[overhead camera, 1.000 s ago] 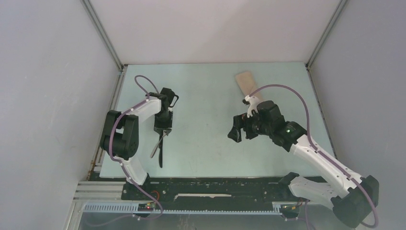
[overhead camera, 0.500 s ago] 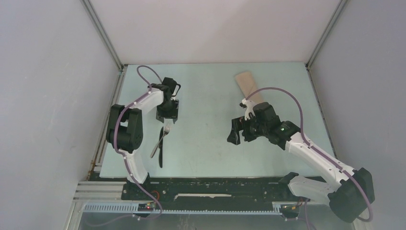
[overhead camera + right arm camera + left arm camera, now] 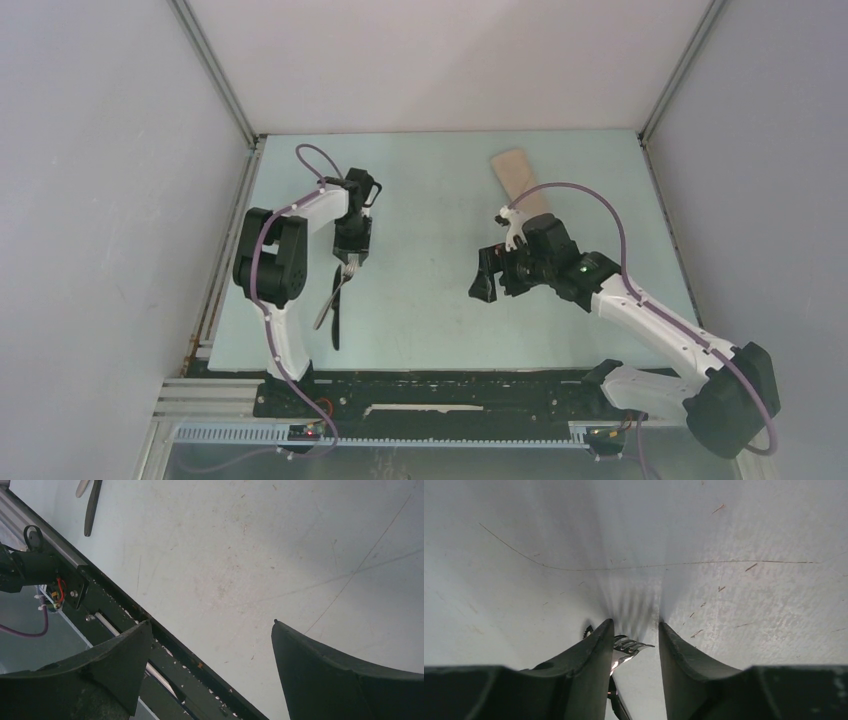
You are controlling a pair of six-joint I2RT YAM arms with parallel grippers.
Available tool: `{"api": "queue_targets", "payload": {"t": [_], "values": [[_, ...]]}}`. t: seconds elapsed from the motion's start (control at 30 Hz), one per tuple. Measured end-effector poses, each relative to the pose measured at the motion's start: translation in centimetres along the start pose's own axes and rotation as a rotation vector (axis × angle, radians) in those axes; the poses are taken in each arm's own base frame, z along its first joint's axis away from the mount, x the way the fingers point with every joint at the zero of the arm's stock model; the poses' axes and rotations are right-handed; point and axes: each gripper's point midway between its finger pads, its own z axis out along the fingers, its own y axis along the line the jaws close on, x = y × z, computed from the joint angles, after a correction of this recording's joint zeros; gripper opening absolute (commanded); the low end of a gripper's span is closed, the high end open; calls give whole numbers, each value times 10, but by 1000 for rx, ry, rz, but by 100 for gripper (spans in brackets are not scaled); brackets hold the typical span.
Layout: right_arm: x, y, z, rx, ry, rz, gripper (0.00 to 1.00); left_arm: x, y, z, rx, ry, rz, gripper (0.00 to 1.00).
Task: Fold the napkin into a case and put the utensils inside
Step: Pick up the fork from the corner of the board, then pass from the left arm to the right
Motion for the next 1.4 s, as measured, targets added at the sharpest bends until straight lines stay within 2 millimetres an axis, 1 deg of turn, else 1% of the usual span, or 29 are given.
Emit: {"api": "queue_targets", "payload": {"t": [0.07, 0.23, 0.3, 0.4, 0.47, 0.53, 0.7, 0.8, 0.9, 0.97, 1.03, 1.13, 1.17, 1.27, 1.3, 1.4], "values": [[1, 2, 1, -4, 3, -2, 96, 0, 0, 0, -1, 1, 1, 35], [1, 8, 6, -15, 3, -11, 96, 2, 2, 0, -12, 6, 0, 26], [2, 9, 11, -2, 5, -6, 96, 3, 3, -1, -18, 12, -8, 26], [3, 11, 27, 35, 5, 40, 95, 6, 4, -3, -26, 21, -37, 26], [4, 14, 43, 54, 3, 87, 95, 7, 4, -9, -28, 17, -63, 25], [5, 21, 60, 47, 0, 128, 93, 6, 4, -19, -25, -2, -94, 23], [1, 55, 102, -70, -21, 166, 90, -2, 1, -60, 31, -108, -179, 23], [4, 77, 131, -144, -12, 146, 90, -7, -8, -80, 105, -165, -231, 22], [5, 97, 155, -197, -12, 111, 89, -7, -20, -89, 180, -190, -269, 22], [3, 110, 169, -227, -19, 87, 88, -6, -27, -88, 210, -185, -281, 21], [1, 121, 180, -248, -25, 65, 84, -2, -35, -84, 240, -172, -287, 21], [-5, 133, 195, -262, -42, 31, 77, 2, -44, -83, 267, -157, -292, 20], [-6, 135, 200, -264, -45, 23, 73, 2, -46, -83, 273, -156, -291, 20], [-6, 138, 210, -266, -50, 16, 64, 0, -52, -85, 294, -162, -293, 20], [-5, 137, 213, -265, -50, 15, 60, -1, -53, -85, 298, -162, -297, 20], [-1, 134, 222, -257, -43, 21, 37, -2, -54, -85, 304, -164, -302, 21]]}}
